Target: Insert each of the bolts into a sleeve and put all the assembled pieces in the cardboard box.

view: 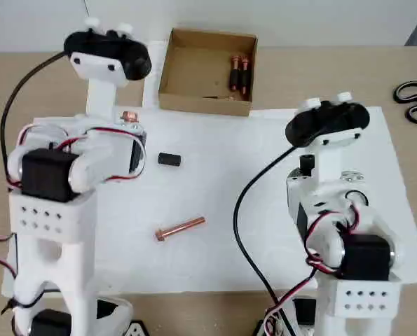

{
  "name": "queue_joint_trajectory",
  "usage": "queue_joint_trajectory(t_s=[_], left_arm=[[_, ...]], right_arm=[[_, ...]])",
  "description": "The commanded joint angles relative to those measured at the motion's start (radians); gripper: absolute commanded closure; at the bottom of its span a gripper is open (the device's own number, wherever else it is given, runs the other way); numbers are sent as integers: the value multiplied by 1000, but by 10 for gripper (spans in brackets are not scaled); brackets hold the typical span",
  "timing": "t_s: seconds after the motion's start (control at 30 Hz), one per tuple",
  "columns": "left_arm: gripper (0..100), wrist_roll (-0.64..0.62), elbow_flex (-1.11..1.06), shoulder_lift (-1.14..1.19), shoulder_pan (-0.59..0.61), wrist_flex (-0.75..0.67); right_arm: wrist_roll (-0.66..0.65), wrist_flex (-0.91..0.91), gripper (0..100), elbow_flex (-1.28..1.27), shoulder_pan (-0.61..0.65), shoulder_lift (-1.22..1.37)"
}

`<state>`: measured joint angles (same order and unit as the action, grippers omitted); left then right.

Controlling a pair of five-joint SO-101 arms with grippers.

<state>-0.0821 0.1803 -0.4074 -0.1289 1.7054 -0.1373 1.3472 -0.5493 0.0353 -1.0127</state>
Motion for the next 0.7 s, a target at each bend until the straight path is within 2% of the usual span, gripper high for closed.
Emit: queue_joint_trajectory(t_s=[0.0,0.67], left_arm=[[994,-35,-42,-66,-5,-31],[994,-40,-81,-74,-8,-84]], right_arm=[[8,-67,995,-29,7,-59],[9,-81,995,-106,7,-127]])
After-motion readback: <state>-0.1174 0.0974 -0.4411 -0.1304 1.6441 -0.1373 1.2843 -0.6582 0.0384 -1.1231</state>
